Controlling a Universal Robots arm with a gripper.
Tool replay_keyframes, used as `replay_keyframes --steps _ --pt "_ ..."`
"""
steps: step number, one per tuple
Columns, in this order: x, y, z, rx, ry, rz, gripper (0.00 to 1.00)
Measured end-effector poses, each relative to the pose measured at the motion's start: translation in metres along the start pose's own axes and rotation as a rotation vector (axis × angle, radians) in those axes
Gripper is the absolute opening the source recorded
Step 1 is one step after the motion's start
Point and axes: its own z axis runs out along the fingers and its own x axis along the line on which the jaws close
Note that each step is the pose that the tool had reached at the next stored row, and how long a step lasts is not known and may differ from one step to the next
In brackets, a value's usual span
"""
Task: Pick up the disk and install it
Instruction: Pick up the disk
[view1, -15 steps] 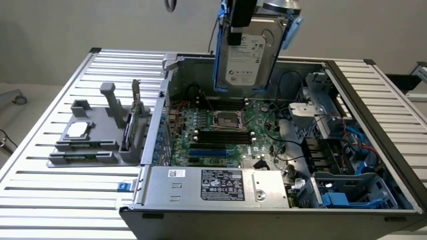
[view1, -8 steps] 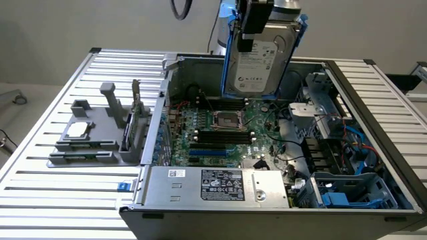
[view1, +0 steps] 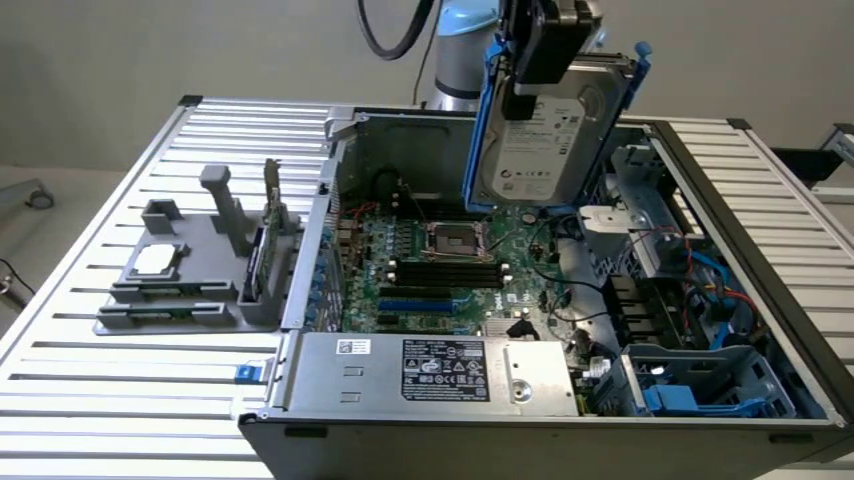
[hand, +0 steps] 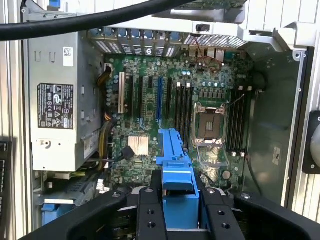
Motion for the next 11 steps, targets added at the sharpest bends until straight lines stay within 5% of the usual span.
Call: replay_keyframes --steps 11 --pt "0.031 -0.0139 -0.0014 0.0000 0.0001 0.000 0.33"
